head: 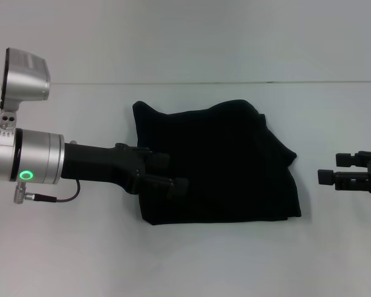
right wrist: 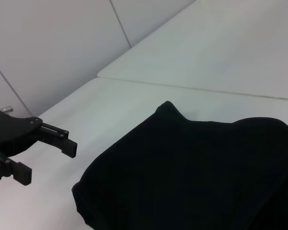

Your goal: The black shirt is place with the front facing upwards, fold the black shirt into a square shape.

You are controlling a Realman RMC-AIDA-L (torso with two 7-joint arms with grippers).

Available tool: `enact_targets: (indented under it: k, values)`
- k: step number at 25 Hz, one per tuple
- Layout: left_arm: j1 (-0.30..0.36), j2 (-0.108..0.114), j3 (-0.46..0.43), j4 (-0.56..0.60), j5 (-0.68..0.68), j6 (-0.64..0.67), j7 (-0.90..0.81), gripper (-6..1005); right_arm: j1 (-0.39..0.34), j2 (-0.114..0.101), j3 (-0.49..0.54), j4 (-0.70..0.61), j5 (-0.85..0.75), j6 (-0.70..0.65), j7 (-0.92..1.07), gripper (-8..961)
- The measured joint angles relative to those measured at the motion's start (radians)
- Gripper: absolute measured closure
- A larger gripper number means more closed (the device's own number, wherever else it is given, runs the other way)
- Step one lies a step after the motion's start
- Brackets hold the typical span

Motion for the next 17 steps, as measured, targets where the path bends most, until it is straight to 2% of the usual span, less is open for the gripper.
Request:
enact_targets:
  k: [17]
  values:
    - [-0.004, -0.002, 0.000, 0.000, -0.001, 0.008, 0.000, 121, 0.002, -0.002, 0.001, 0.006, 0.006, 0.004, -0.002, 77]
